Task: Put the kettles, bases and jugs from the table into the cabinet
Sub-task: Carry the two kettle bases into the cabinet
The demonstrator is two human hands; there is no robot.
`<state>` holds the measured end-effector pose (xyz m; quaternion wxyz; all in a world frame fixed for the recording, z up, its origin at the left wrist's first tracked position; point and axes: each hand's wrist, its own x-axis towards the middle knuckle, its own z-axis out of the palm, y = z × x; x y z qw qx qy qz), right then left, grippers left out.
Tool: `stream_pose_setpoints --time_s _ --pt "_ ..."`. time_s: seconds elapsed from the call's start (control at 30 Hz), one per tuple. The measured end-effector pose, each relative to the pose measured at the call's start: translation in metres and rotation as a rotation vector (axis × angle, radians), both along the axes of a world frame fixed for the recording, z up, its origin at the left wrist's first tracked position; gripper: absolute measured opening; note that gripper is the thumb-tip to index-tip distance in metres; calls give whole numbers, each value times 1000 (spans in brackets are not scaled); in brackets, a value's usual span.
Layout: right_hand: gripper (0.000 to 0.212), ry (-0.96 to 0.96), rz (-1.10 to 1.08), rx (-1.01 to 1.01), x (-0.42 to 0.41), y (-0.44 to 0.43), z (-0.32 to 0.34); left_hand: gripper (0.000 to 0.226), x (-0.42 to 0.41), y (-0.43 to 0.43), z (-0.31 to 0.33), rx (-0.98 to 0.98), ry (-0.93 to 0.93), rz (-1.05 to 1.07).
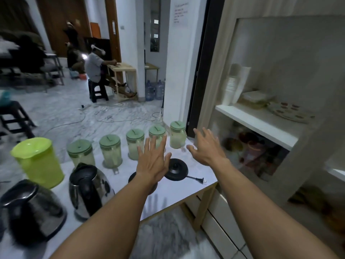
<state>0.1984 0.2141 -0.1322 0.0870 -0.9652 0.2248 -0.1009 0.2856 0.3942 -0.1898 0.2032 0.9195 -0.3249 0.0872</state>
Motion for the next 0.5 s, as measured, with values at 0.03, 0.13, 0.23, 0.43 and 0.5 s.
stream_pose_setpoints --time_s 0.03,0.13,0.23,0.43,0.5 --pt "76 9 22 8 11 -3 -10 66 8 0 -9 7 12 16" --pt "74 47 81 35 48 -14 -44 67 32 -5 -38 30 35 75" --pt "72 107 129 67 80 -25 -76 70 51 -10 -63 77 99 130" --pt "79 258 232 132 140 -57 -148 85 89 -26 -129 159 241 251" --pt "80 306 276 135 153 -66 -170 90 98 -27 -152 248 269 267"
